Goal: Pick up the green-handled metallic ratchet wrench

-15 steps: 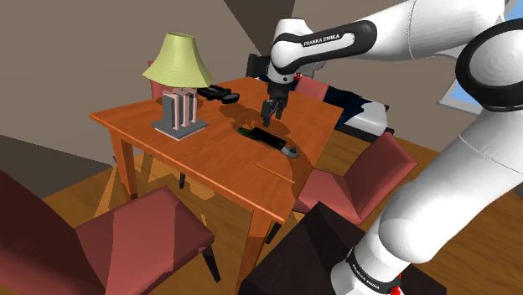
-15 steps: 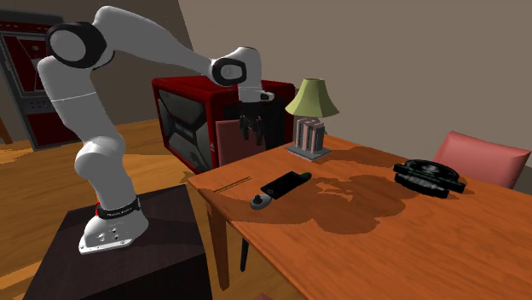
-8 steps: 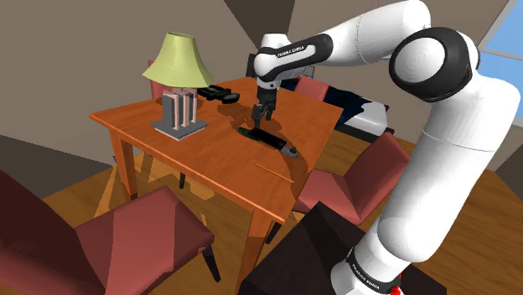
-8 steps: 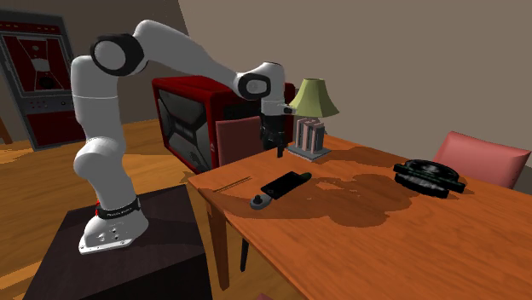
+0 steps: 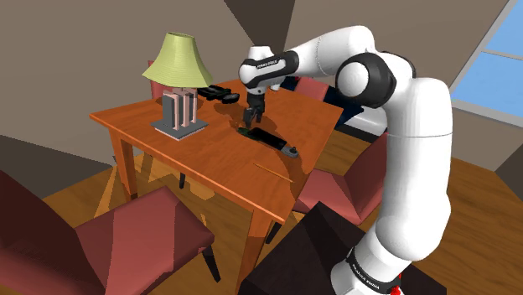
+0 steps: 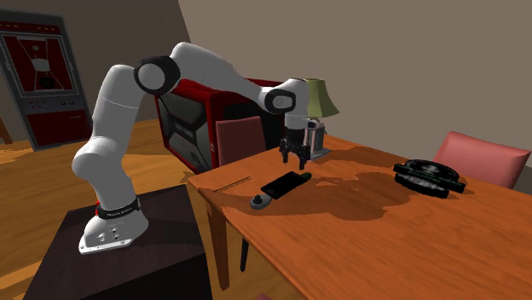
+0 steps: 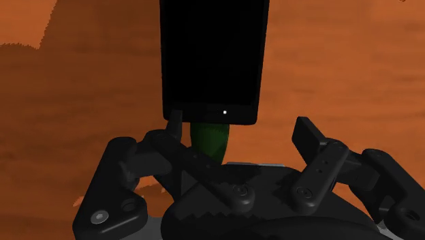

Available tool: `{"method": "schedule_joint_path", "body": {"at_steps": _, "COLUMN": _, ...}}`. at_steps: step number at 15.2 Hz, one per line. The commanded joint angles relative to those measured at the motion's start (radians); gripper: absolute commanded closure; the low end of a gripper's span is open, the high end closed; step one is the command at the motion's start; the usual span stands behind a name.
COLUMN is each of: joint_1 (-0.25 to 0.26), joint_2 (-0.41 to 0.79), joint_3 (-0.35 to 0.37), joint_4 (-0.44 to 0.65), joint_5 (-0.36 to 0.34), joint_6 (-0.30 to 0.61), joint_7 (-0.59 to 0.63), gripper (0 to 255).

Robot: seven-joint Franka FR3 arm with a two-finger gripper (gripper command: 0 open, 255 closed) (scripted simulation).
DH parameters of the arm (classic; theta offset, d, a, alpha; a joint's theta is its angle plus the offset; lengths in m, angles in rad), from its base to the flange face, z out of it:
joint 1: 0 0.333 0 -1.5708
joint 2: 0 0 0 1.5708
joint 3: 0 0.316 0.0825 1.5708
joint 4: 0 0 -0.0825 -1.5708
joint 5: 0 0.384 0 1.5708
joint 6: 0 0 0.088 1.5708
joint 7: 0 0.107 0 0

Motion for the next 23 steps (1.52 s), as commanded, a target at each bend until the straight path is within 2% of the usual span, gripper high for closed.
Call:
{"method": "schedule_joint_path", "body": {"at_steps": 1, "joint_1": -0.014, "joint_2": 0.101, "joint_3": 0.001, "joint_4": 0.121, "joint_5": 0.006, "joint_6": -0.025, "joint_7": -0.020, "gripper": 0}}
{"method": "schedule_joint_path", "body": {"at_steps": 2, "joint_1": -0.020, "joint_2": 0.150, "joint_3": 0.002, "joint_4": 0.183, "joint_5": 0.009, "joint_6": -0.041, "joint_7": -0.028, "gripper": 0}}
{"method": "schedule_joint_path", "body": {"at_steps": 3, "joint_1": -0.021, "joint_2": 0.159, "joint_3": 0.002, "joint_4": 0.194, "joint_5": 0.009, "joint_6": -0.044, "joint_7": -0.029, "gripper": 0}}
{"method": "schedule_joint_path", "body": {"at_steps": 12, "joint_1": -0.022, "joint_2": 0.197, "joint_3": 0.004, "joint_4": 0.153, "joint_5": 0.010, "joint_6": 0.035, "joint_7": -0.024, "gripper": 0}}
{"method": "schedule_joint_path", "body": {"at_steps": 13, "joint_1": -0.022, "joint_2": 0.197, "joint_3": 0.004, "joint_4": 0.152, "joint_5": 0.010, "joint_6": 0.036, "joint_7": -0.023, "gripper": 255}}
{"method": "schedule_joint_path", "body": {"at_steps": 23, "joint_1": -0.022, "joint_2": 0.191, "joint_3": 0.004, "joint_4": 0.157, "joint_5": 0.010, "joint_6": 0.025, "joint_7": -0.024, "gripper": 255}}
